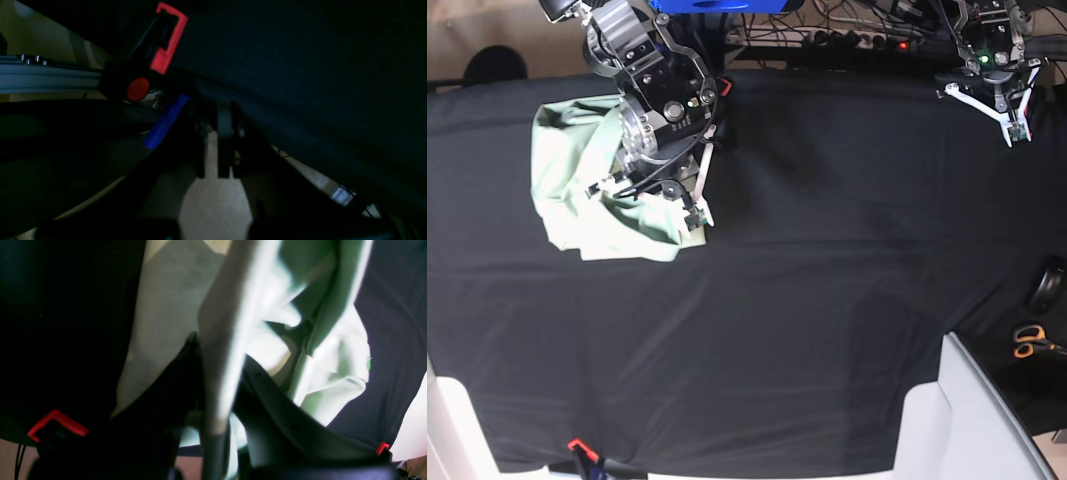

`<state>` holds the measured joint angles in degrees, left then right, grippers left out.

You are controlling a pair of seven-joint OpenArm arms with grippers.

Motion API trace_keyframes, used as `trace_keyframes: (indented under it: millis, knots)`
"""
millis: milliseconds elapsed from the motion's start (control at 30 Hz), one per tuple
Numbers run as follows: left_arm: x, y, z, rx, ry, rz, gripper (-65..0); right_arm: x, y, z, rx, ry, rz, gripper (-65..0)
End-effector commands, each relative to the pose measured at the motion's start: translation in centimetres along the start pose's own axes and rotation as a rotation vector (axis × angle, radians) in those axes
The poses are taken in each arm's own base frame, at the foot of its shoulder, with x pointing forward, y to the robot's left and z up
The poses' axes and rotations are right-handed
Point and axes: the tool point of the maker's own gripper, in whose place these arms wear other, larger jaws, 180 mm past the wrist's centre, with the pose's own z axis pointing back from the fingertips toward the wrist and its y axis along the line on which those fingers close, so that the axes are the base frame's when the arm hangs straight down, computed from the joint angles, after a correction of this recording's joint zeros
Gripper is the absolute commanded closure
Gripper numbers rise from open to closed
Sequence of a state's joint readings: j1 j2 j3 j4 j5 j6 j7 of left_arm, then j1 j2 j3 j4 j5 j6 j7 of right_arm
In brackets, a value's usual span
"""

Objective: Fold the T-shirt properly
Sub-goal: 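Drag the shirt bundle with the right gripper toward the table centre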

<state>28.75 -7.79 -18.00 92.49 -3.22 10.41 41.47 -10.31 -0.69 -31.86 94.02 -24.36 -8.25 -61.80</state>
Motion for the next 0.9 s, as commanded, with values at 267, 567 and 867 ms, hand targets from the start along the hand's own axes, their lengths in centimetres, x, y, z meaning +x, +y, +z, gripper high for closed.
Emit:
trace_keyframes:
  millis: [267, 567, 867]
  knots:
    - [0.7, 0.8, 0.1, 0.023, -0.029, -0.010, -5.0, 1.5, -0.7, -0.7, -0.026, -0.022, -0.002, -0.3]
    - [0.7, 0.8, 0.1, 0.023, -0.029, -0.010, -5.0, 2.0, -1.3, -1.3, -0.043, -0.021, 0.007, -0.4]
    - [0.7, 0.8, 0.1, 0.023, -0.029, -0.010, -5.0, 1.8, -1.6, -1.1, -0.075, -0.014, -0.080, -26.8]
